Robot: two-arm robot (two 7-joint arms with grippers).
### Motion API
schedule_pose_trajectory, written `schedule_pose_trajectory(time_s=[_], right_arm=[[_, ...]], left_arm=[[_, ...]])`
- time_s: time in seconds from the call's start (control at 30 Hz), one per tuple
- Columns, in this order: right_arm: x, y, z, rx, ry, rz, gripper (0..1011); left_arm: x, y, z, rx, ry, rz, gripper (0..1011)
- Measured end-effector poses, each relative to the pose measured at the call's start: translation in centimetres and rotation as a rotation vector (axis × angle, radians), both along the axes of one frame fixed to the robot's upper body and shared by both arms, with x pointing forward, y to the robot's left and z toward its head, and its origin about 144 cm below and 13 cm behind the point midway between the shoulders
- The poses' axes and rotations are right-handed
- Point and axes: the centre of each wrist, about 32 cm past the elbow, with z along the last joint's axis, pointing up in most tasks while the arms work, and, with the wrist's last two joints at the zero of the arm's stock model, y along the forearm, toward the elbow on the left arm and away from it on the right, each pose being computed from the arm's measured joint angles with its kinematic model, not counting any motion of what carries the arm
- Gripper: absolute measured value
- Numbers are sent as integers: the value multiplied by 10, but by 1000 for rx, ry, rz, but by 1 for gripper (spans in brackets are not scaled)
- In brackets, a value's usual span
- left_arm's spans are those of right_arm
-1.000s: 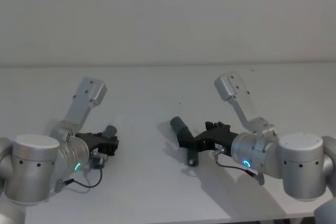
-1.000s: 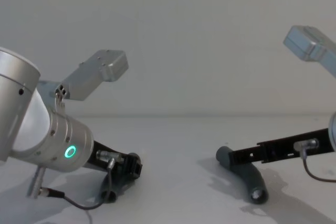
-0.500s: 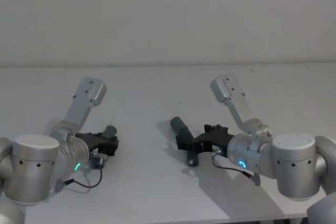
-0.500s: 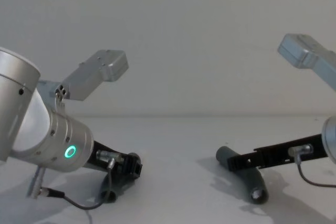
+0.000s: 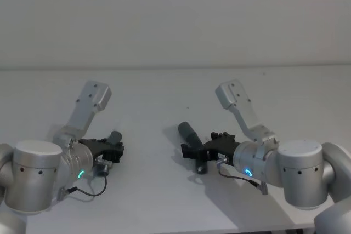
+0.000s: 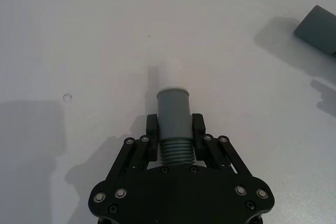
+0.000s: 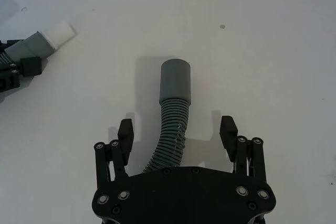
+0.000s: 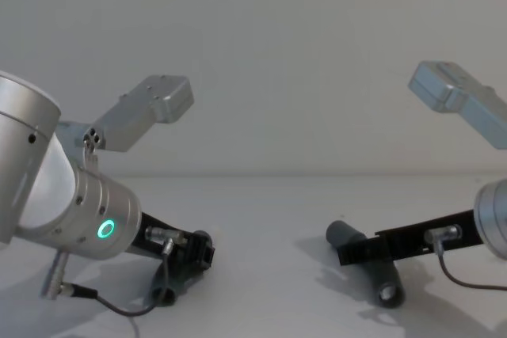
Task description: Use both hands to pick up one end of the pipe from the table, align the ends, and insert them.
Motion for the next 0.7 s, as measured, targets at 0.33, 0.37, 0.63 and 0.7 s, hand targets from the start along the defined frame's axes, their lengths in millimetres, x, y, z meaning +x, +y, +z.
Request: schedule_pose_trajectory(time_s=[0.33,0.37,0.63,0.7], right_arm=[[1,2,-1,-3,3,-1,1000],[1,2,-2,-3,3,-1,1000],[1,2,-2,-4,4,-1,812],[1,2,-2,-4,5,-1,772]], left_arm=[[0,0,0,0,0,0,343],[0,0,0,0,0,0,343],[0,0,0,0,0,0,343],[0,0,0,0,0,0,343]])
